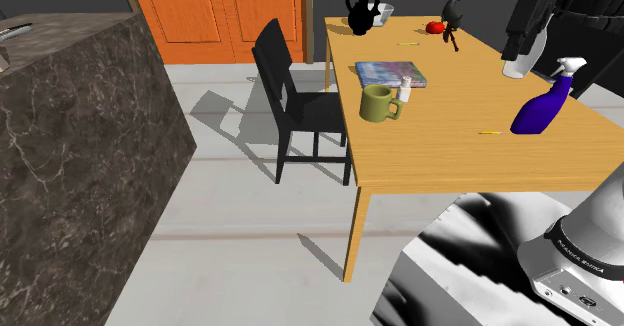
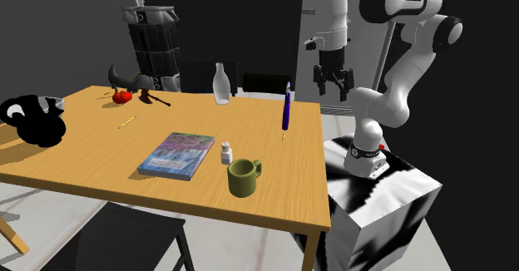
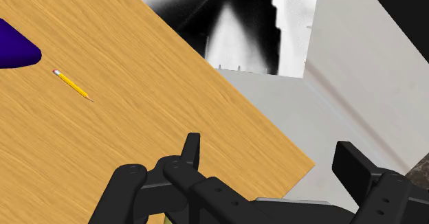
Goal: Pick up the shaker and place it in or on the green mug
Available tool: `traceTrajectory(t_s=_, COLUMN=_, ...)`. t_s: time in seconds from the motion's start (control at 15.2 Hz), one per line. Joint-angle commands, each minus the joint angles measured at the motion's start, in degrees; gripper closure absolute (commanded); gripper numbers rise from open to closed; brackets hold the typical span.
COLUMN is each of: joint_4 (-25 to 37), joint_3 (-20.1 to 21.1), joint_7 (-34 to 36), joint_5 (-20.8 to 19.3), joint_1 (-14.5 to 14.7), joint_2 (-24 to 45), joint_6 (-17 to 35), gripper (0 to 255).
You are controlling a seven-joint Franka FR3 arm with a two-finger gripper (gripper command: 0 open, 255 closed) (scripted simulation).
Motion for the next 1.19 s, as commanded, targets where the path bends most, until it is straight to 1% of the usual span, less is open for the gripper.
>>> traceTrajectory(t_s=0.0, joint_4=0.0, joint_3=0.0, joint_7=0.0, joint_5=0.0, joint_1=0.0, joint_2=0.0, joint_6=0.0, gripper=0)
traceTrajectory(t_s=0.53, joint_4=0.1, joint_3=-3.6, joint_7=-6.4, joint_5=-4.0, joint_1=-1.4, joint_2=11.6, joint_6=12.8, gripper=0)
traceTrajectory(t_s=0.79, joint_4=2.0, joint_3=-5.3, joint_7=-9.2, joint_5=-5.3, joint_1=-2.0, joint_2=18.4, joint_6=18.7, gripper=0)
traceTrajectory(t_s=1.12, joint_4=6.1, joint_3=-7.3, joint_7=-12.7, joint_5=-6.0, joint_1=-2.6, joint_2=27.7, joint_6=25.0, gripper=0)
